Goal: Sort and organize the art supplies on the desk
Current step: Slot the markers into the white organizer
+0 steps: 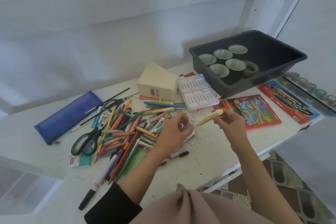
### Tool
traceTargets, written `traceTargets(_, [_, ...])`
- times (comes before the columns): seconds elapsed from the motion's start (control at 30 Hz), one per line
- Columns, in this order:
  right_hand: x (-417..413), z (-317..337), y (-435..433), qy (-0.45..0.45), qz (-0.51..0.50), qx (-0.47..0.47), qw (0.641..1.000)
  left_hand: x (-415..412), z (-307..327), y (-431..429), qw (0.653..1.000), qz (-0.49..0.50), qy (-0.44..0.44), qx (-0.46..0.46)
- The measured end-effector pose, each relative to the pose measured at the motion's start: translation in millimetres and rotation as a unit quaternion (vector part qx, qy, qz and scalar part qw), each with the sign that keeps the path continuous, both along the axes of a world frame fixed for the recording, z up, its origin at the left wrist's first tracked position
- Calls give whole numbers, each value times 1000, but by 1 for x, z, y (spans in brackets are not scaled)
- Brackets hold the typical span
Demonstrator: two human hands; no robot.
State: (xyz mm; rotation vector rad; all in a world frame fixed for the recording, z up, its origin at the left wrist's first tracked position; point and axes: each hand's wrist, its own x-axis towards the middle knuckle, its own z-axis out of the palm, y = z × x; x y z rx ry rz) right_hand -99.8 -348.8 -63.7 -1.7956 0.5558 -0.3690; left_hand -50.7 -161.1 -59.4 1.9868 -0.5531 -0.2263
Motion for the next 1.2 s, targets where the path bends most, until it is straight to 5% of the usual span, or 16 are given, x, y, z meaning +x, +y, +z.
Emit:
traceTargets(0.4, [63,74,99,-93,252,101,958,10,79,113,953,223,-28,-203])
traceTargets(0.7, [101,126,251,-179,552,73,811,-47,123,229,909,346,-113,-204])
traceTargets(1.2, [70,129,366,-223,738,83,631,-144,108,299,786,567,-233,-85])
